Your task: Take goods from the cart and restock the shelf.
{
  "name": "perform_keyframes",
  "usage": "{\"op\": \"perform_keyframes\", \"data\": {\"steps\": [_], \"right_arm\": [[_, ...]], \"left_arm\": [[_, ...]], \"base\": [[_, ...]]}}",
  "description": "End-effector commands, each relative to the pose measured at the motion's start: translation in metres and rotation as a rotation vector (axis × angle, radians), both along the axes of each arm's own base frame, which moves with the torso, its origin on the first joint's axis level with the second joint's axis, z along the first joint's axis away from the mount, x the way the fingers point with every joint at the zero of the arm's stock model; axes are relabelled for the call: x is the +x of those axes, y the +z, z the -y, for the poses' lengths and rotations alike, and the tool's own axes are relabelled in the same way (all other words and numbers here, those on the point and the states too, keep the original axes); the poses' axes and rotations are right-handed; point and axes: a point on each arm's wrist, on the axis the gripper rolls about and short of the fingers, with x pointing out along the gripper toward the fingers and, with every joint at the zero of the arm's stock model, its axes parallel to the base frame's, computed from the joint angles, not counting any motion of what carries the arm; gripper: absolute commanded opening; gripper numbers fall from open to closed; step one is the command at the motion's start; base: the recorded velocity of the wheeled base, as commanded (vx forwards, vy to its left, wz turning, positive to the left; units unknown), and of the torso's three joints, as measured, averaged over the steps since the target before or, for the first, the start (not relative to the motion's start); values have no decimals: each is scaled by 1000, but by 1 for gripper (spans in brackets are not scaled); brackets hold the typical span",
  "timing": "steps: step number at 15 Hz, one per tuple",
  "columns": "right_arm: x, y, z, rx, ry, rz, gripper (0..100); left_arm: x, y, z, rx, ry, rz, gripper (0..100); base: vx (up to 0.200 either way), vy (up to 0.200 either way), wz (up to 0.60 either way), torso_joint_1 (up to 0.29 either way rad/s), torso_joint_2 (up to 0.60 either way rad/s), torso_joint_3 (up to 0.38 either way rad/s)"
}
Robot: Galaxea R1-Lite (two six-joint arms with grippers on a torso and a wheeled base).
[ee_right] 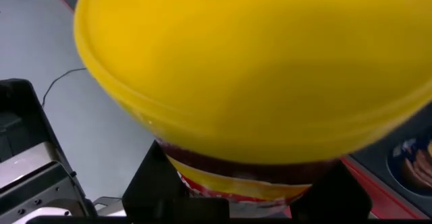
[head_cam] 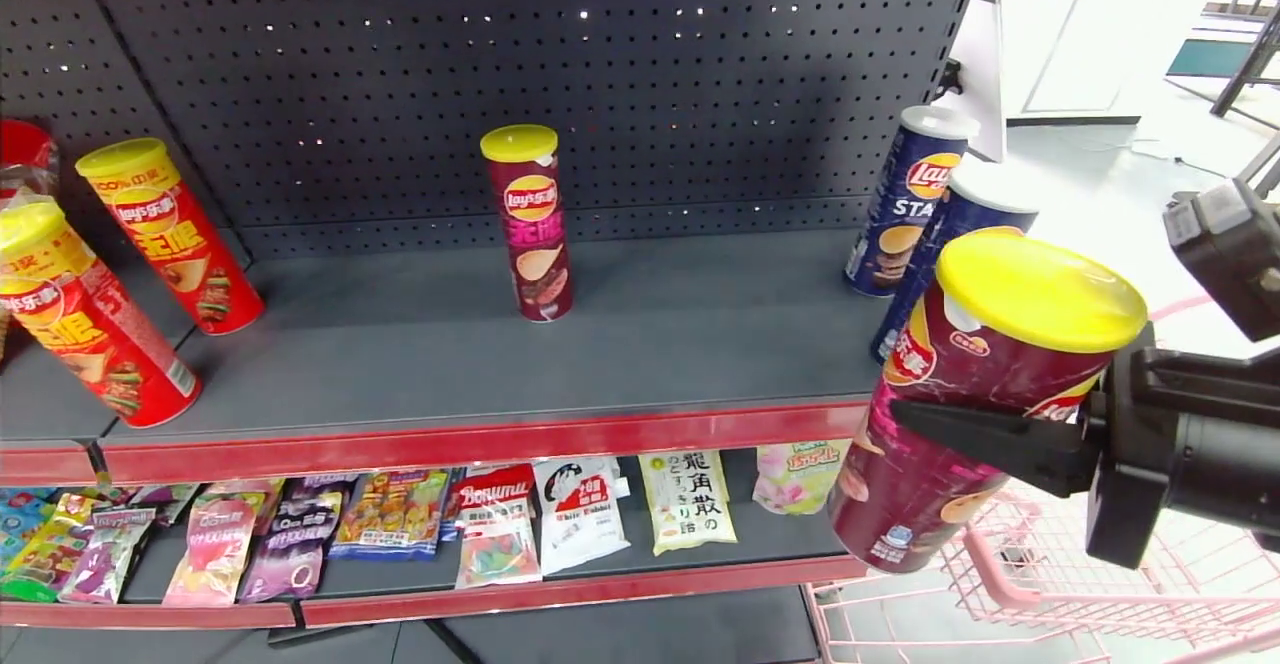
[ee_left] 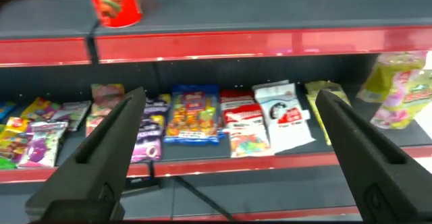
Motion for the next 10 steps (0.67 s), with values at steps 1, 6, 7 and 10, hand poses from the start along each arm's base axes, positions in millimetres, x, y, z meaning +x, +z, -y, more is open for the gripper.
{"op": "perform_keyframes", "data": {"steps": [1, 6, 7, 10], "right_arm": [[-2, -2, -2, -1, 21, -7, 0], [-3, -2, -3, 1, 32, -6, 0], [-4, -2, -4, 1, 41, -6, 0], [-5, -3, -4, -2, 44, -10, 0]], "left_arm": [[0, 0, 0, 0, 1, -1, 100], [0, 0, 0, 0, 1, -1, 100], [0, 0, 0, 0, 1, -1, 100], [0, 0, 0, 0, 1, -1, 100]], "base": [[0, 200, 0, 2, 7, 2], [0, 200, 0, 3, 4, 1], [0, 200, 0, 2, 7, -2], [0, 200, 0, 2, 2, 4]]}}
